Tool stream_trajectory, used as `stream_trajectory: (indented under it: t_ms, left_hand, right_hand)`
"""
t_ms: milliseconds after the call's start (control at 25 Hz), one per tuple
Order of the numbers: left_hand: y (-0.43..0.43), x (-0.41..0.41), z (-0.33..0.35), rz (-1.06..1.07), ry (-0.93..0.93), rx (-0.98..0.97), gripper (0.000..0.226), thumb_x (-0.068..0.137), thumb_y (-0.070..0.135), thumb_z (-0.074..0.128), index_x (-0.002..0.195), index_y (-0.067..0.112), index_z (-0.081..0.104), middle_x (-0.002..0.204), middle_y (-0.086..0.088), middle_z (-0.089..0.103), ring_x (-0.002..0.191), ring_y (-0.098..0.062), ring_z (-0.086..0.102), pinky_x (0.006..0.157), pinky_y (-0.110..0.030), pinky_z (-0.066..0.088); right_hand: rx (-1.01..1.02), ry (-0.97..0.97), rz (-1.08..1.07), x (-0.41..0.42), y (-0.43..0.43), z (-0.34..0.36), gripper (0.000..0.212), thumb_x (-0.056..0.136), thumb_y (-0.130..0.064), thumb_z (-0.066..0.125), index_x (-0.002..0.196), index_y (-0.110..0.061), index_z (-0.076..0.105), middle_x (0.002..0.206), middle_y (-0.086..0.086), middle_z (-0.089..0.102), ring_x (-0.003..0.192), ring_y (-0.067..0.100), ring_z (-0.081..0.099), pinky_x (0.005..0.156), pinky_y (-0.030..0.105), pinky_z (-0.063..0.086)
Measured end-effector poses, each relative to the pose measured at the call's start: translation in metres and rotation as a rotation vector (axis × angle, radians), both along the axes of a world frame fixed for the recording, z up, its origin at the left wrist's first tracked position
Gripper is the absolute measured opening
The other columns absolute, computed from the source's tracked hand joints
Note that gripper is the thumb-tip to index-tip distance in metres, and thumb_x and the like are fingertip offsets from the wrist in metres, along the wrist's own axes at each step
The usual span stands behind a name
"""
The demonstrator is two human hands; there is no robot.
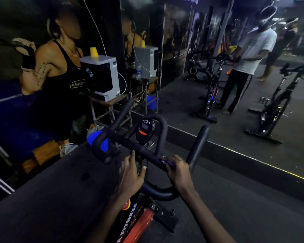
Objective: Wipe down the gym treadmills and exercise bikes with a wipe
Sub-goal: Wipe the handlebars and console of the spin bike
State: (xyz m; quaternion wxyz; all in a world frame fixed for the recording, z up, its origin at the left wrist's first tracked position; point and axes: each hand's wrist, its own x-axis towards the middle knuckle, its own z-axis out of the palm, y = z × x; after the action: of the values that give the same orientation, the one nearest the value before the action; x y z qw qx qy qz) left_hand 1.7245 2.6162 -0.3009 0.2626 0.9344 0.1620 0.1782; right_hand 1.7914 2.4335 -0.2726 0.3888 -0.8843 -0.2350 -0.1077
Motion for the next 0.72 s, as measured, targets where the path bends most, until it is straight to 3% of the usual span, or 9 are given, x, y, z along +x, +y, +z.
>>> stream_trajectory:
  t_ms: [160,320,400,520,600,720]
  left_hand:
    - [0.004,0.005,0.004,-0.073,-0.017,-0.003,0.085,0.084,0.037,0.057,0.156,0.013,0.017,0.158,-0.006,0.024,0.139,-0.027,0.029,0.110,-0.045,0.030]
    - [0.022,0.018,0.011,-0.134,-0.034,-0.030,0.089,0.084,0.051,0.042,0.156,0.011,0.010,0.164,-0.002,0.009,0.150,-0.020,0.013,0.117,-0.038,0.016]
    - [0.032,0.031,0.014,-0.144,-0.017,-0.016,0.094,0.079,0.060,0.028,0.156,0.009,0.012,0.164,-0.005,0.011,0.151,-0.022,0.012,0.118,-0.033,0.009]
    - [0.049,0.047,0.017,-0.182,0.066,0.049,0.095,0.080,0.065,0.017,0.156,0.008,0.015,0.163,-0.008,0.017,0.151,-0.022,0.013,0.120,-0.033,0.003]
    - [0.063,0.055,0.019,-0.234,0.101,0.128,0.094,0.079,0.065,0.009,0.154,0.010,0.026,0.160,-0.007,0.026,0.149,-0.020,0.019,0.120,-0.034,0.006]
    - [0.081,0.061,0.023,-0.316,0.087,0.143,0.068,0.096,0.053,0.027,0.150,0.014,0.037,0.156,-0.002,0.035,0.147,-0.015,0.024,0.118,-0.027,0.009]
  right_hand:
    - [-0.061,-0.047,0.062,0.004,0.026,0.002,0.026,0.086,-0.007,0.068,0.108,-0.019,0.075,0.092,-0.001,0.064,0.091,0.018,0.062,0.082,0.016,0.042]
    - [-0.132,-0.101,0.142,0.000,0.019,0.002,0.039,0.080,0.003,0.063,0.111,-0.020,0.074,0.105,-0.002,0.067,0.101,0.009,0.055,0.088,-0.003,0.027]
    - [-0.158,-0.084,0.155,0.004,0.025,0.006,0.046,0.079,0.006,0.060,0.115,-0.019,0.071,0.108,-0.002,0.066,0.103,0.008,0.053,0.087,-0.002,0.029]
    - [-0.169,-0.103,0.126,0.009,0.042,0.012,0.050,0.073,0.009,0.059,0.115,-0.016,0.069,0.105,0.000,0.064,0.098,0.010,0.046,0.081,0.010,0.036]
    - [-0.168,-0.094,0.106,0.007,0.041,0.011,0.051,0.074,0.009,0.058,0.115,-0.018,0.069,0.107,-0.002,0.062,0.100,0.011,0.047,0.082,0.007,0.032]
    - [-0.180,-0.057,0.115,0.005,0.033,0.012,0.042,0.084,-0.003,0.062,0.121,-0.022,0.066,0.110,-0.003,0.056,0.105,0.010,0.051,0.085,0.008,0.036]
